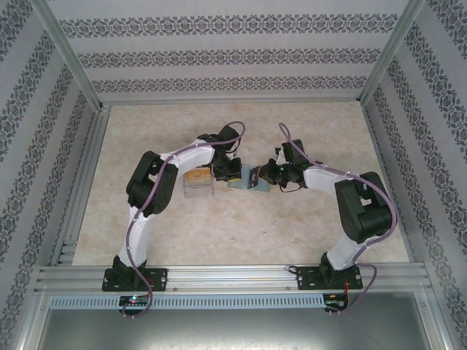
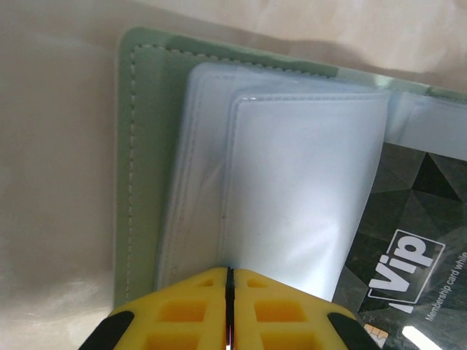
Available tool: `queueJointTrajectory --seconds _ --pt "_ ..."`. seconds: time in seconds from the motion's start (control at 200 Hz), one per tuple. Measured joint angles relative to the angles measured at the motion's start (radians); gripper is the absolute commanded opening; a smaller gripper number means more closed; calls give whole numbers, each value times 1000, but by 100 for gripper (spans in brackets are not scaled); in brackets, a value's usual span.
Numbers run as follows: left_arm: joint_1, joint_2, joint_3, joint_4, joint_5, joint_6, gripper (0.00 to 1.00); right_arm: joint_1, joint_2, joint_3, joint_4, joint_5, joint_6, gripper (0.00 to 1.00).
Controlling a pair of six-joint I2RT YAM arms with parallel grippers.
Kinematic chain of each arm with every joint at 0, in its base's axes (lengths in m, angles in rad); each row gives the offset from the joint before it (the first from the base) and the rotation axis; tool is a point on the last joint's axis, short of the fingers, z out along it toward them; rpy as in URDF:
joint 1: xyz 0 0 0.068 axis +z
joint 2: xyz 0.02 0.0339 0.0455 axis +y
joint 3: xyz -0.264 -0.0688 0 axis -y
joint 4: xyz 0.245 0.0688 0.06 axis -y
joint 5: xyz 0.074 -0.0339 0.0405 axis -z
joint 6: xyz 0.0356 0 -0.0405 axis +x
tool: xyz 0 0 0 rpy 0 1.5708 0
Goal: Take the credit cards out of the card holder
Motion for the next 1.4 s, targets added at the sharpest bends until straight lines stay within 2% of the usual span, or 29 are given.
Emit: queueJointTrajectory --seconds 0.135,0.295,0.44,0.615,0.804,1.089,1.144,1.239,1.324,1.399 --pt "0 0 0 0 0 0 11 0 7 5 -1 2 0 15" --pt "0 0 0 0 3 0 11 13 22 6 -1 6 -3 18" --pt "0 0 0 0 3 0 11 20 37 8 -2 7 -3 7" --pt "0 0 0 0 3 0 10 19 36 8 -4 10 -11 0" --pt "0 0 0 0 3 0 10 -5 -8 8 -50 20 -35 0" --pt "0 0 20 -16 6 0 13 -47 -172 8 -177 53 -113 0" --pt "0 0 43 -26 7 2 19 -47 -203 8 -205 58 -132 0" --pt "1 -11 89 -37 6 8 44 -46 -245 27 -267 71 -174 0" --pt "5 -52 114 -46 -1 6 61 -41 -276 67 -320 92 -219 0" --pt "12 -118 116 -53 -23 11 88 -25 -298 116 -361 116 -269 0"
